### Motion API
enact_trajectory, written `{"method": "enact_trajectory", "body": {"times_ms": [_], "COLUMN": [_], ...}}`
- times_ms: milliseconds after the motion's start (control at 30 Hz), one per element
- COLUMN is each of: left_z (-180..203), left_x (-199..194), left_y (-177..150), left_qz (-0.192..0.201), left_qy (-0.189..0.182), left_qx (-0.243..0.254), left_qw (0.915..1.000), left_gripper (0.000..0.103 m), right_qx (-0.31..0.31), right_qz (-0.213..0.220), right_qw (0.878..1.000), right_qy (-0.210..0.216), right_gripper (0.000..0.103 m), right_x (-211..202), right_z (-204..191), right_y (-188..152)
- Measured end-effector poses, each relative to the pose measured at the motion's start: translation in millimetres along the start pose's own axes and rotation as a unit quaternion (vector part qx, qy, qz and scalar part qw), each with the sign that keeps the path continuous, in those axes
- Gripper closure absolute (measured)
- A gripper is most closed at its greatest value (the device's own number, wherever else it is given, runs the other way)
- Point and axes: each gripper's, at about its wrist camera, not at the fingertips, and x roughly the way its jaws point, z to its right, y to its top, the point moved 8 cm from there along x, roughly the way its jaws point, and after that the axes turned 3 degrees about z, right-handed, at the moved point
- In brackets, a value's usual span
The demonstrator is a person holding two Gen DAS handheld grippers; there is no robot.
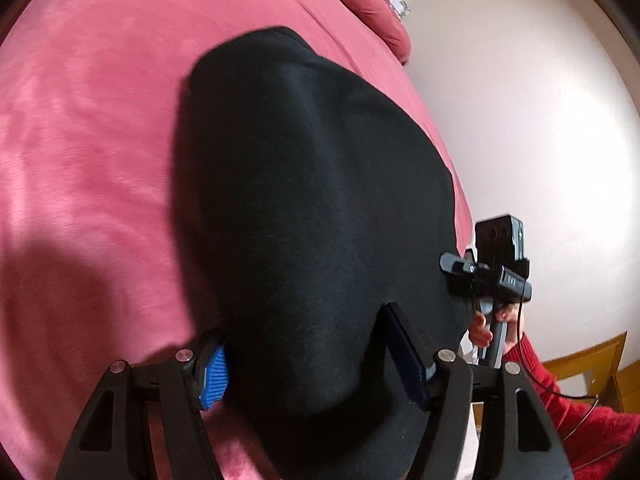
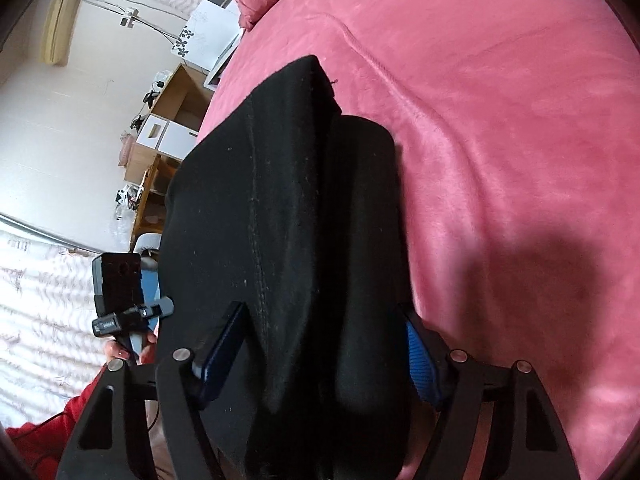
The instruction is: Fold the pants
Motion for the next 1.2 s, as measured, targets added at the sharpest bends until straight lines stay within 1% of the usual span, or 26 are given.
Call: {"method": "enact_trajectory", "body": {"times_ms": [167,267,300,367,433,500,533,567,633,667,733,833,933,967,1000,1100,1200], "left_z": [8.1,12.5,11.3,7.8,3.8,7.7,10.5,14.2,22.5,28.4,38.8,49.6,53.2,52.9,59.1,61.5,66.4], "left_x": [9.2,12.5,12.0,11.7,11.0,8.5,8.4,7.7,5.4,2.0,0.5,-4.8,-12.2,-15.3,-8.2,-17.9,-28.0], "left_y": [1.6,5.3,7.6,10.2,7.7,4.4,1.8,0.1,-1.4,-3.6,-6.4,-9.2,-14.7,-17.5,-21.6,-30.7,-34.2], "left_qz": [-0.008,-0.001,0.002,0.015,0.025,0.032,0.033,0.034,0.04,0.043,0.046,0.049,0.053,0.055,0.055,0.059,0.069], "left_qy": [-0.005,-0.007,-0.011,-0.028,-0.035,-0.029,-0.019,-0.012,-0.004,0.007,0.027,0.049,0.057,0.067,0.075,0.104,0.133], "left_qx": [0.0,-0.001,-0.005,-0.028,-0.042,-0.028,-0.015,-0.005,0.013,0.034,0.066,0.089,0.091,0.094,0.095,0.095,0.099], "left_qw": [1.0,1.0,0.9999,0.9991,0.9982,0.9987,0.9991,0.9993,0.9991,0.9985,0.9964,0.9936,0.9928,0.9919,0.9911,0.9883,0.9837], "left_gripper": [0.031,0.031,0.031,0.031,0.031,0.031,0.034,0.036,0.046,0.048,0.053,0.055,0.056,0.056,0.056,0.056,0.055], "right_qx": [0.01,0.023,0.022,0.006,-0.005,-0.017,-0.021,-0.025,-0.034,-0.039,-0.055,-0.068,-0.084,-0.089,-0.093,-0.102,-0.094], "right_qz": [0.0,0.008,0.011,0.014,0.018,0.023,0.025,0.027,0.032,0.034,0.038,0.044,0.051,0.051,0.051,0.05,0.058], "right_qw": [0.999,0.998,0.998,0.999,0.999,0.999,0.999,0.999,0.998,0.998,0.998,0.997,0.995,0.995,0.994,0.993,0.993], "right_qy": [0.033,0.054,0.056,0.049,0.043,0.04,0.039,0.037,0.032,0.027,0.011,-0.008,-0.012,-0.012,-0.013,-0.022,-0.031], "right_gripper": [0.027,0.027,0.027,0.027,0.027,0.027,0.027,0.03,0.037,0.04,0.043,0.047,0.05,0.051,0.051,0.052,0.053], "right_x": [4.1,4.4,5.2,8.6,12.1,14.4,14.7,14.6,16.0,15.0,15.3,14.5,11.3,12.1,13.4,19.8,26.0], "right_z": [2.0,5.4,4.5,0.9,-4.2,-8.7,-10.3,-11.9,-18.0,-18.5,-22.9,-30.7,-44.1,-50.0,-55.3,-68.9,-78.8], "right_y": [6.0,8.1,7.4,7.7,5.7,4.3,3.4,2.7,2.0,1.5,1.4,0.3,-1.9,-3.8,-5.8,-11.6,-13.5]}}
